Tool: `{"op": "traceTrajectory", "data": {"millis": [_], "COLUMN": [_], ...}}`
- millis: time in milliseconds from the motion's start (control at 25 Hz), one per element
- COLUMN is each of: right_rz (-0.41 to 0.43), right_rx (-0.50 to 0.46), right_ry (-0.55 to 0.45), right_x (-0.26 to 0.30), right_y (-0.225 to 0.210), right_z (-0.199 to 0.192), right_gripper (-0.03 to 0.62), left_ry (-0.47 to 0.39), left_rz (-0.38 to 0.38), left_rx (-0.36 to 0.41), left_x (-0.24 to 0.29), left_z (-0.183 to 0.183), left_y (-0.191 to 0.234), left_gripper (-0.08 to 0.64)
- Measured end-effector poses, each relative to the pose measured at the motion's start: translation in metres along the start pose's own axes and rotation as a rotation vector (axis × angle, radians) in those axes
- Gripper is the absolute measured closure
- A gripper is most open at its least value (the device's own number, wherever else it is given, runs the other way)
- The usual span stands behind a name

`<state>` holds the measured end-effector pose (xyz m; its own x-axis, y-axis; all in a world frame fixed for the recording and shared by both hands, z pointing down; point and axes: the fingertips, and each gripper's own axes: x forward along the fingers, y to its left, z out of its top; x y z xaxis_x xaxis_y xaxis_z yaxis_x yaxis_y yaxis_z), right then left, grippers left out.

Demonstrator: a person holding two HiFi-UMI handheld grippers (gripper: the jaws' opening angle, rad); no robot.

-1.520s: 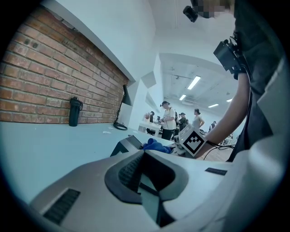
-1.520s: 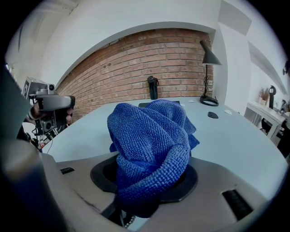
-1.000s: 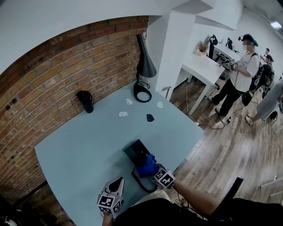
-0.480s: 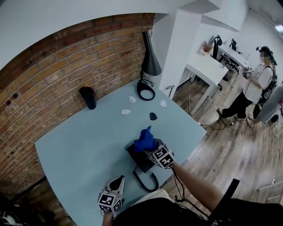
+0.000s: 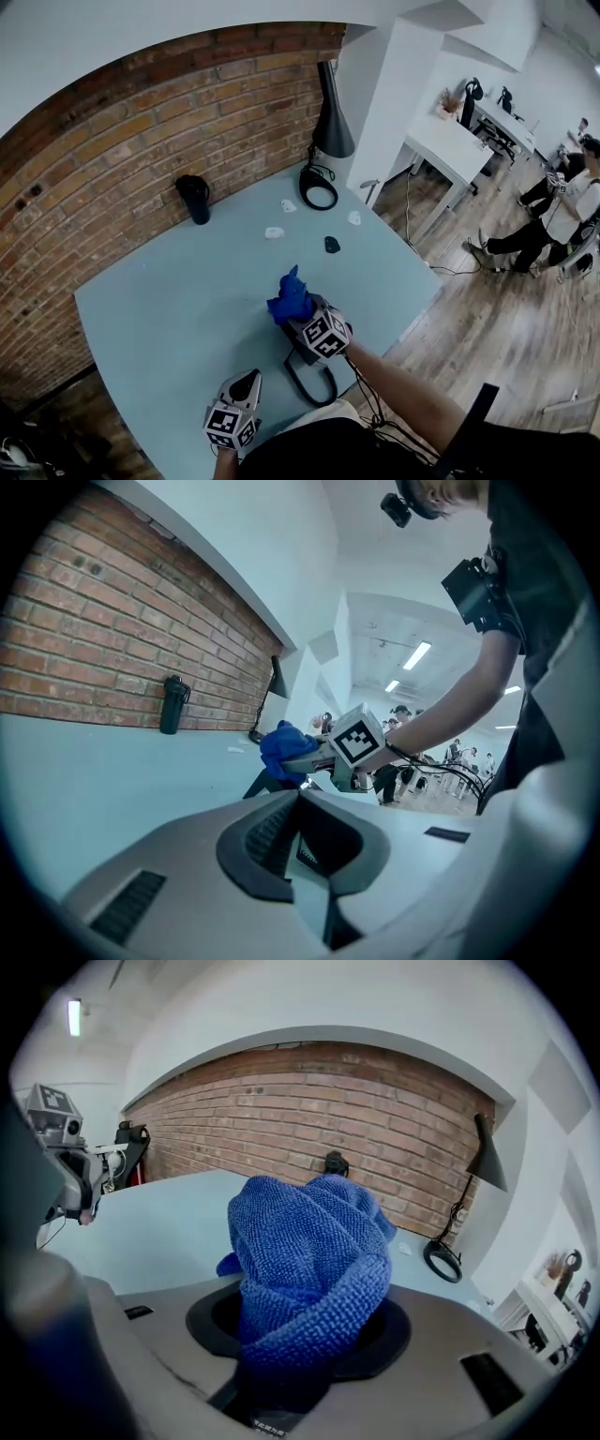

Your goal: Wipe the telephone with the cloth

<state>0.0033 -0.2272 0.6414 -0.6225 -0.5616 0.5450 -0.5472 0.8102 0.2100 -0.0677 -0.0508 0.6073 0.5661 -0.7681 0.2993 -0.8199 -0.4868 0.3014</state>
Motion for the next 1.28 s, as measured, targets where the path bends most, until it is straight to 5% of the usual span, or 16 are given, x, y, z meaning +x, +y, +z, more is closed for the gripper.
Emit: {"op": "traceTrajectory", "data": {"millis": [800,1280], "right_rz": [0.075,0.039], "right_rx": [0.069,0.169], "right_ry": [0.016,0.023], "right_x": [-0.002,-0.01], "right_y": [-0.008,-0.01], "right_z": [-0.01,-0.025], "right_gripper": [0.38,0.38], "left_ry": [0.002,0.0], "left_rz": [-0.015,-0.023], "left_rx": [0.025,0.035], "left_x": [-0.004,-0.003], "left_z": [0.001,0.002], "left_y": [-0.004,-0.005], "left_gripper": [0.56,0.56]}}
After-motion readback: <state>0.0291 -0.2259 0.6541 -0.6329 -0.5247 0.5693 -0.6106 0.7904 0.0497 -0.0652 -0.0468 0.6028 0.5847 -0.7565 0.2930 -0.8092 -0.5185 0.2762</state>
